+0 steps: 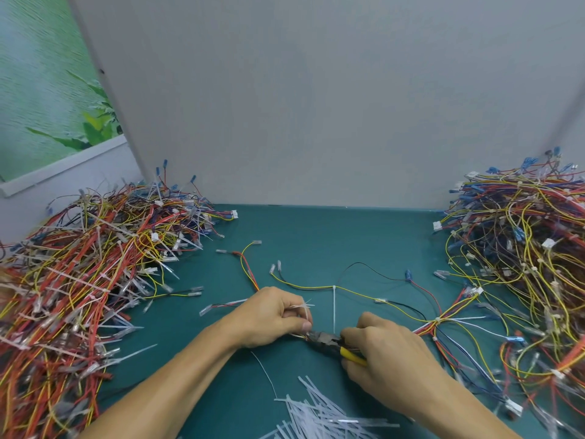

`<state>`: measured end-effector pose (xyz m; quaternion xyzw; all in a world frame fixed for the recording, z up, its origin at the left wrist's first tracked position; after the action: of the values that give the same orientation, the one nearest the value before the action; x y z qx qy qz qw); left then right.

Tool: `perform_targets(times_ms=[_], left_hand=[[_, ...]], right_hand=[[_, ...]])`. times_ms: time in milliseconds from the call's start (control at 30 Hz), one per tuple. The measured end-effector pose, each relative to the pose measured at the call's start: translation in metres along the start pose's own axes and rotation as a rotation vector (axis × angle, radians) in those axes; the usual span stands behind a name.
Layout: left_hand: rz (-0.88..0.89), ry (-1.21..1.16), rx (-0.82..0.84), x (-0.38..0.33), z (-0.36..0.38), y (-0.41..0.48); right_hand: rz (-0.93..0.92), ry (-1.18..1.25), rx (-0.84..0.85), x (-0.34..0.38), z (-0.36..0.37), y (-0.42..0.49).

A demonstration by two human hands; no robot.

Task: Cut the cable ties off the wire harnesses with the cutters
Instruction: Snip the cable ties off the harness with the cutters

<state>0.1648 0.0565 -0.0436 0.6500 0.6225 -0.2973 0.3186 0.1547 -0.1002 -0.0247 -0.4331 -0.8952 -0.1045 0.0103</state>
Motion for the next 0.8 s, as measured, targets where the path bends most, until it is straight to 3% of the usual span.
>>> perform_targets(times_ms=[533, 800], left_hand=[[0.015, 0.089, -0.099, -0.0017, -0.0006, 0.0003], [0.031, 0.071, -0.057, -0.0046, 0.0018, -0.0005]], right_hand=[[-0.085, -0.060, 0.060, 0.0079, 0.0033, 0.0047], [-0.123, -0.109, 0.055, 0.0047, 0.0077, 0.0040]])
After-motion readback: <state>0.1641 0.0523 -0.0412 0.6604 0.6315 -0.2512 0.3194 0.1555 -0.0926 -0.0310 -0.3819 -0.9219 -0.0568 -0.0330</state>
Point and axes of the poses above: each hand's wrist, its own y-axis towards the middle knuckle, its own z-axis out of the palm, x = y × z, the point moved 8 cm from there along y, towards the middle knuckle, and after that the axes turned 13 degrees about -x, right-handed, at the moved point
